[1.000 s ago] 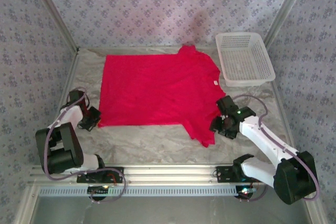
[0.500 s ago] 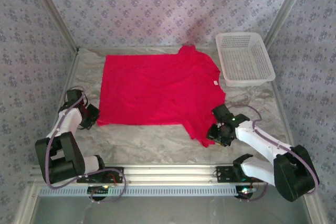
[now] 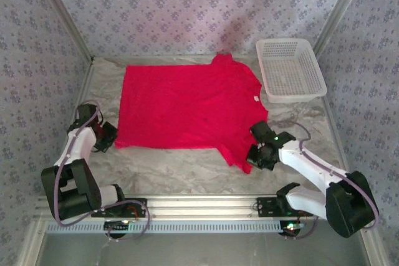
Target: Fold the inside-out t-shirt
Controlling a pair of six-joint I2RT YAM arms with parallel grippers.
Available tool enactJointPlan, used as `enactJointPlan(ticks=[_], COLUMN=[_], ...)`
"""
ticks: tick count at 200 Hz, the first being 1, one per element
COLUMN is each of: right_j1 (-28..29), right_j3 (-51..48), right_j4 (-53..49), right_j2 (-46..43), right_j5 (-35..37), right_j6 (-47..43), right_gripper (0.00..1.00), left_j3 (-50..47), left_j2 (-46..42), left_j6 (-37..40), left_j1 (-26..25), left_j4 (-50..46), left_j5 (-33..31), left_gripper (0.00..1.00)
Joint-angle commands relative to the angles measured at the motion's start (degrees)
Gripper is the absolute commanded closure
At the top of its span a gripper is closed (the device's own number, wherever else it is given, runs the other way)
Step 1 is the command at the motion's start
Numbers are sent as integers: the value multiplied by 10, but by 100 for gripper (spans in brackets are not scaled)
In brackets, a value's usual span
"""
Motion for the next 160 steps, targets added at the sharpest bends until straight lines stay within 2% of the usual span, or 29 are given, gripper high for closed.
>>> enactJointPlan(ticks=[1, 23, 44, 86, 125, 160], right_j1=[-18, -40, -65, -134, -162, -167], right_j3=[131, 274, 376, 536, 705, 816], right_j4=[-75, -120, -116, -71, -60, -43], right_j2=[-23, 2, 24, 85, 148, 124], right_j5=[28, 62, 77, 43, 3, 3], right_j6=[-55, -107, -136, -169, -181, -210], right_gripper=[100, 100, 100, 100, 100, 100], left_j3=[75, 158, 238, 434, 633, 773], left_j2=[-27, -27, -11, 72, 138, 129], left_j6=[-11, -16, -19, -17, -27, -27], left_j1=[4, 4, 4, 4, 4, 12], left_j4=[-16, -30, -36, -72, -113, -116], left_j5=[17, 14, 11, 31, 66, 89], left_gripper=[100, 100, 100, 100, 100, 100])
